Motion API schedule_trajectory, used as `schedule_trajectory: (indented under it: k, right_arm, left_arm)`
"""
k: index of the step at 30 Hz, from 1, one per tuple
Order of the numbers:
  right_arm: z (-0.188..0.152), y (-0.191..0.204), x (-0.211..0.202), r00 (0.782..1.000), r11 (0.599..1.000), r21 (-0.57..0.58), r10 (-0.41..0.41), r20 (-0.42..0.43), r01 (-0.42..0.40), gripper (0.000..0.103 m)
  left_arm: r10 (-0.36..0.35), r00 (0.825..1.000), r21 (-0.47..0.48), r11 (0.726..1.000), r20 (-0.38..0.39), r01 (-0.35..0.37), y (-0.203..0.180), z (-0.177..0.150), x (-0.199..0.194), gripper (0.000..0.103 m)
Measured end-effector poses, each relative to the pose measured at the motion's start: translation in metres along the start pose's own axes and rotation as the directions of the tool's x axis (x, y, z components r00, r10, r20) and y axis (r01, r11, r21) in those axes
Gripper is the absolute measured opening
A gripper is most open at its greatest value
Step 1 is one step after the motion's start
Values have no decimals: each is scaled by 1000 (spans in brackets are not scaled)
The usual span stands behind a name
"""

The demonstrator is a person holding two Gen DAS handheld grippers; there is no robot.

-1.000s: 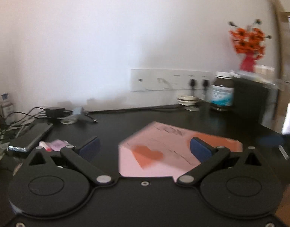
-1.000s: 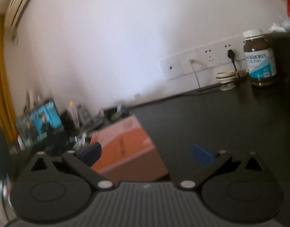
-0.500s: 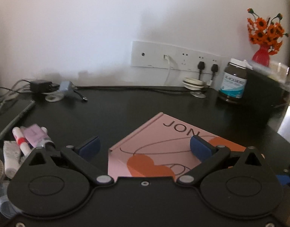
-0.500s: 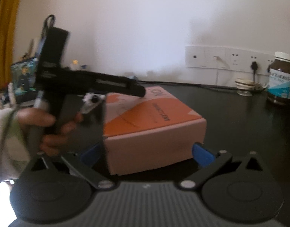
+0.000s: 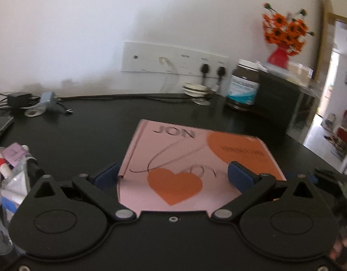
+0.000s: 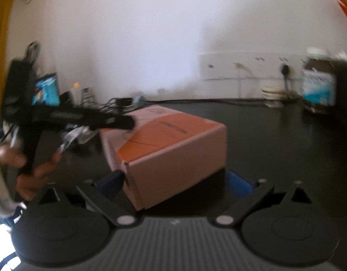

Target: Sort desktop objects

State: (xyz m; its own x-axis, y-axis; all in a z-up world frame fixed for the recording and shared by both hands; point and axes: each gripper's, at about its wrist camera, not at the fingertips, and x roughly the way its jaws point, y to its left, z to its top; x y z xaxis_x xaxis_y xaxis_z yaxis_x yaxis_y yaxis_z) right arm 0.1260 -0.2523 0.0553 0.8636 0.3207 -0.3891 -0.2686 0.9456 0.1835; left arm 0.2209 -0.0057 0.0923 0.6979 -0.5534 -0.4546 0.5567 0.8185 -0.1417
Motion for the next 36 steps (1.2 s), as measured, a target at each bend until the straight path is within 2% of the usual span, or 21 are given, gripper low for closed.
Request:
schedule_trajectory:
  k: [1, 4, 7, 11, 14, 19, 24, 28, 32, 36]
  right_arm:
    - [0, -6, -2, 1000, 1000, 23, -19, 2, 19, 98]
    - [1, -19, -6, 999, 997, 51, -51, 8, 50, 94]
    - [2, -17, -9, 999, 999, -5, -44, 11, 44, 94]
    - [2, -5, -5, 999, 993, -106, -39, 13, 40, 91]
    - [2, -2, 2, 1000, 994, -104, -28, -3, 28, 90]
    - [6, 1, 11, 1000, 993, -117, -22, -3, 22, 90]
    - [11, 2, 16, 1000, 993, -120, -10, -15, 8, 90]
    - [12, 5, 19, 999, 992, -127, 19, -30, -22, 91]
    - [11, 6, 16, 999, 990, -134, 40, -28, -44, 91]
    - [8, 5, 11, 998, 988, -146, 56, -29, -59, 91]
  left_arm:
    - [-6, 1000, 29, 1000, 1, 6, -3, 0, -3, 103]
    - [36, 999, 132, 990, 23, -39, -8, -2, -11, 103]
    - [20, 1000, 169, 985, -10, -18, -6, -5, -11, 102]
    - [42, 999, 224, 974, -32, -34, -9, -13, -5, 98]
    - [43, 997, 298, 954, -70, -21, -15, -14, 4, 99]
    - [90, 991, 416, 908, -99, -41, -28, -19, 19, 99]
    - [50, 996, 399, 917, -72, -17, -32, -21, 12, 87]
    - [72, 996, 411, 911, -50, -45, -36, -26, 7, 87]
    - [51, 997, 355, 934, -59, -27, -37, -29, -4, 87]
    - [44, 998, 337, 941, -37, -29, -48, -39, -25, 88]
